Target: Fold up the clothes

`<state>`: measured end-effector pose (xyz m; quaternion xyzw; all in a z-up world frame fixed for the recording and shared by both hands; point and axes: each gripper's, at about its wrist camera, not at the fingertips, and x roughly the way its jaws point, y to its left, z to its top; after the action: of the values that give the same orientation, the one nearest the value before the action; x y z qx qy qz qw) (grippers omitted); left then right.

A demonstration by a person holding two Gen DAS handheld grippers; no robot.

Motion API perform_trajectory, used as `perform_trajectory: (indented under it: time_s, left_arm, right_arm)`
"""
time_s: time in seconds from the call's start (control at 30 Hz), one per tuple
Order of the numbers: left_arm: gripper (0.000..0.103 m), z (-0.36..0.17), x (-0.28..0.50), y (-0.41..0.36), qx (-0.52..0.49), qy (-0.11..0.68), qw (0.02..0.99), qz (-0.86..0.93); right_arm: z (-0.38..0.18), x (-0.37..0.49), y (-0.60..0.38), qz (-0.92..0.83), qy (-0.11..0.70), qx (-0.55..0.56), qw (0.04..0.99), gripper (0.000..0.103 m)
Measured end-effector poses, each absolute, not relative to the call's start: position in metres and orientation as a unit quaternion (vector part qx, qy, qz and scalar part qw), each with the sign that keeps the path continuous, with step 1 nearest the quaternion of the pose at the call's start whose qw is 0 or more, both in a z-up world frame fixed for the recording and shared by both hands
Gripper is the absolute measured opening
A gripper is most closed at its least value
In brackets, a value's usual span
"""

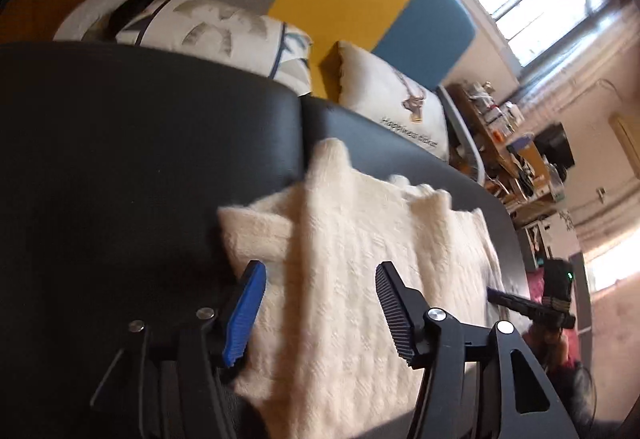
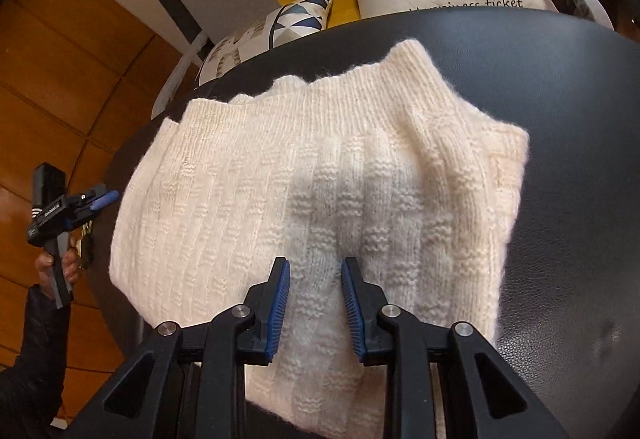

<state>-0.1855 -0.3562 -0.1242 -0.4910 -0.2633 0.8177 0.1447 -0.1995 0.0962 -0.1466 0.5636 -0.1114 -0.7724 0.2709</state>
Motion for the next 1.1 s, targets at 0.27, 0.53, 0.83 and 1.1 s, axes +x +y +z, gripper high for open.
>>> perform_trajectory:
  time_s: [0.27, 0.53, 0.83, 1.1]
  left_arm:
    - [0.054, -0.143, -0.21, -0.347, -0.522, -0.272, 0.16, 0.793]
    - [0.004, -0.129, -0.202, -0.324, -0.508, -0.219, 0.144, 0.821]
    - [0.004, -0.152, -0.164, -0.359, -0.501, -0.26, 0.071, 0.822]
    - [0.018, -0.087, -0.154, -0.343, -0.445, -0.255, 0.098, 0.853]
  right_arm:
    - [-0.143, -0.202, 0.092, -0.772, -0.099, 0.566, 0.273, 0.026]
    - [-0.143, -0.202, 0.084, -0.778, -0.062, 0.571, 0.255, 0.018]
    - [-0.151, -0.199, 0.098, -0.784, -0.041, 0.574, 0.235, 0.012]
    - [-0.121, -0.195, 0.15, -0.795, -0.149, 0.525, 0.263, 0.017]
